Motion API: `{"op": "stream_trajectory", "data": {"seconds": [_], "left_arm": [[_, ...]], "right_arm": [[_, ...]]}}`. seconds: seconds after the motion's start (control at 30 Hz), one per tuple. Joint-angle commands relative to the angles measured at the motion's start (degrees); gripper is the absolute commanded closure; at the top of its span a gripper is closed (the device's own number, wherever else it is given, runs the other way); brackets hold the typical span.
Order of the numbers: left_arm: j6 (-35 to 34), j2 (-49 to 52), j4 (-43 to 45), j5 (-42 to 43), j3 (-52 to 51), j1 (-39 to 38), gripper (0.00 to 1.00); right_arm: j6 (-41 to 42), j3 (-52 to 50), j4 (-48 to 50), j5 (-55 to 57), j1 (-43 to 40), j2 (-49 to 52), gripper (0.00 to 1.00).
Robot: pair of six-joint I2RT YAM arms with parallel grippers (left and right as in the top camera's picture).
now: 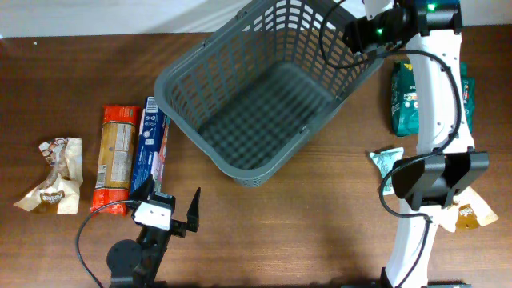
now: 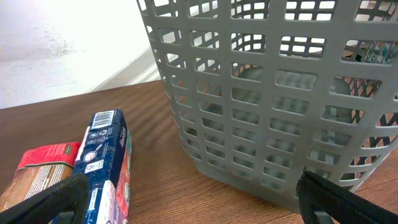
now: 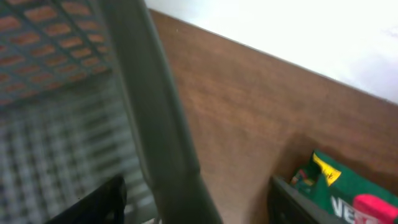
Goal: Pack container
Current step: 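Grip the basket rim with the right gripper and drag it right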
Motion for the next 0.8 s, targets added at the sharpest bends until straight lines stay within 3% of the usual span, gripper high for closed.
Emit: {"op": "stream_trajectory", "data": {"seconds": [0.0,0.07,0.17,0.47,0.77], "left_arm": [[-0.48,-0.37,0.17,0.48,-0.55,-0.26,0.01],[-0.48,-0.37,0.17,0.48,-0.55,-0.26,0.01],[-0.48,-0.37,0.17,0.48,-0.55,-0.26,0.01],[-0.48,-0.37,0.17,0.48,-0.55,-0.26,0.01],[-0.48,-0.37,0.17,0.48,-0.55,-0.26,0.01]], "right_arm": [[0.37,-0.07,-1.36,-0.13,0.04,0.59,0.5],[0.39,-0.07,-1.97,-0.13,0.04,0.59,0.62],[1.86,-0.04,-2.01,-0.11,0.04,0.57,0.65],[6.73,0.0,-2.45,-0.55,0.04,0.09,0.89],[15.8,0.02,-7.06,-0.52,0.04,-0.09,0.96]]}}
